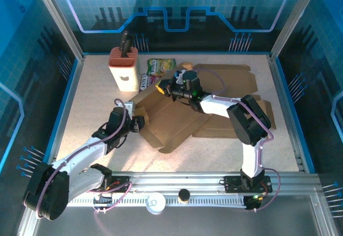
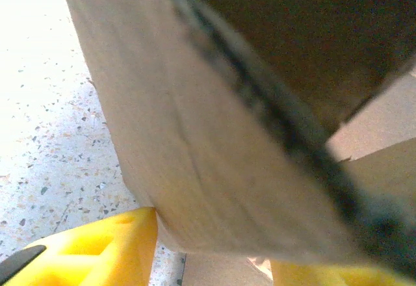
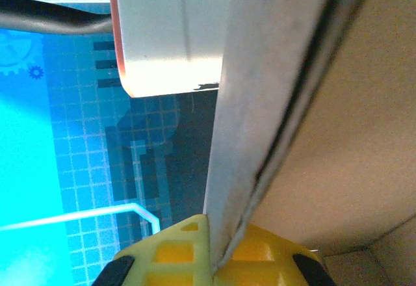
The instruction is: Fold the paper box
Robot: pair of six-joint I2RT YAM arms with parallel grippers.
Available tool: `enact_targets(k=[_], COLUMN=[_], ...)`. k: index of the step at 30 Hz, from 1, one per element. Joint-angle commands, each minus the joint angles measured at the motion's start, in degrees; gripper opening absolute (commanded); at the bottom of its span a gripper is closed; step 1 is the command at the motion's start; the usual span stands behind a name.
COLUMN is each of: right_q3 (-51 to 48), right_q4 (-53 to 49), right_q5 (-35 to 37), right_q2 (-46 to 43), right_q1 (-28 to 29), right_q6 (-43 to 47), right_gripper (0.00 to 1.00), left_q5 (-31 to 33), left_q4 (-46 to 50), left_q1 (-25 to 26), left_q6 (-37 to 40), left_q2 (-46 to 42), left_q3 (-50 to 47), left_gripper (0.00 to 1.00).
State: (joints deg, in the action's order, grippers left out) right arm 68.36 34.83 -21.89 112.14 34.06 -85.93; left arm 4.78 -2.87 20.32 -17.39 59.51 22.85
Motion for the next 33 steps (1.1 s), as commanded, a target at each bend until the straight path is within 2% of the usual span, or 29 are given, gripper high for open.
enact_targets(k=[1, 10, 19, 33], right_q3=[-2.5, -6.4, -10.1, -15.2], right_q4=[0.5, 6.1, 12.7, 18.9], right_q5=[0.5, 3.2, 5.7, 8.3], right_q2=[0.8, 0.9, 1.7, 2.1], right_q1=[0.1, 1.2, 2.2, 4.2], right_q6=[-0.3, 0.1, -0.3, 0.2], right_gripper=[0.00, 0.00, 0.00, 0.00], left_q5=[2.2, 6.5, 7.0, 12.8], left_q4=[-1.1, -2.0, -4.0, -3.4], left_q1=[0.6, 1.3, 1.8, 4.6], left_q6=[1.6, 0.6, -0.1, -3.4], left_q2=[1.3, 2.9, 5.7, 8.3], left_q3=[2.7, 4.4, 4.8, 6.5], left_gripper=[0.45, 0.49, 0.51, 0.49])
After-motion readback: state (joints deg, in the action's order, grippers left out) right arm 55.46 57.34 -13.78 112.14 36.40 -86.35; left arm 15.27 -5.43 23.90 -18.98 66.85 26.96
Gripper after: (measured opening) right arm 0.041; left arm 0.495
